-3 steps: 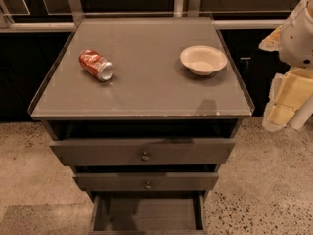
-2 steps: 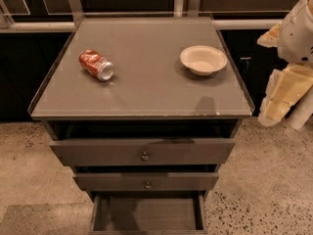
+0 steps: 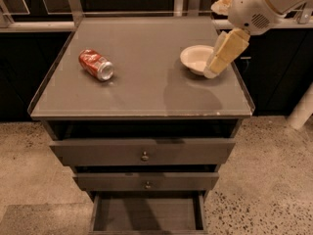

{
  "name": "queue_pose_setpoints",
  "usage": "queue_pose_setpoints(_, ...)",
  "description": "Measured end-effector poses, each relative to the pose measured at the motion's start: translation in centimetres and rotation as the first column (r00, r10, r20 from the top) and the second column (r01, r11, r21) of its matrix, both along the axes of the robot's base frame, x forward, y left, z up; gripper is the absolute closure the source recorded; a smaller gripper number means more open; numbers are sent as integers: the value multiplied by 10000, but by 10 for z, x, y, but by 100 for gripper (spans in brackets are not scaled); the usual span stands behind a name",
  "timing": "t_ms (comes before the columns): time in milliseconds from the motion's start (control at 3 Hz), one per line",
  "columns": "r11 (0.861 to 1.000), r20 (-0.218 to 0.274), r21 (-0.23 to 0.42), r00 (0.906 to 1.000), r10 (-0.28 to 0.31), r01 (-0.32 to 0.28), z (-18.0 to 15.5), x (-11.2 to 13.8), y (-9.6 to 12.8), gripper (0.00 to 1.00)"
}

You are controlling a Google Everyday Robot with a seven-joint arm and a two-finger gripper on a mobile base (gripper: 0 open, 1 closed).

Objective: Place coke can into bottom drawer

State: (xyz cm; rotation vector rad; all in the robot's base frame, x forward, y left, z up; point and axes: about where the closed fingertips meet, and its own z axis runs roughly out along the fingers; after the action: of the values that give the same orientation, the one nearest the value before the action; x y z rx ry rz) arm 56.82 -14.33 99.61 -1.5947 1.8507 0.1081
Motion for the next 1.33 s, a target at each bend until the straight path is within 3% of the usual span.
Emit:
queue_pose_setpoints(667,9995,57,27,9995,-324,324,3,-3,-2,0)
queue_pose_setpoints(1000,9971,-190,574,9986,-496,506,-14,4,26,0)
queue_pose_setpoints(1333,9940,-109,394,9948,-1013,1017,-25,16,68,0)
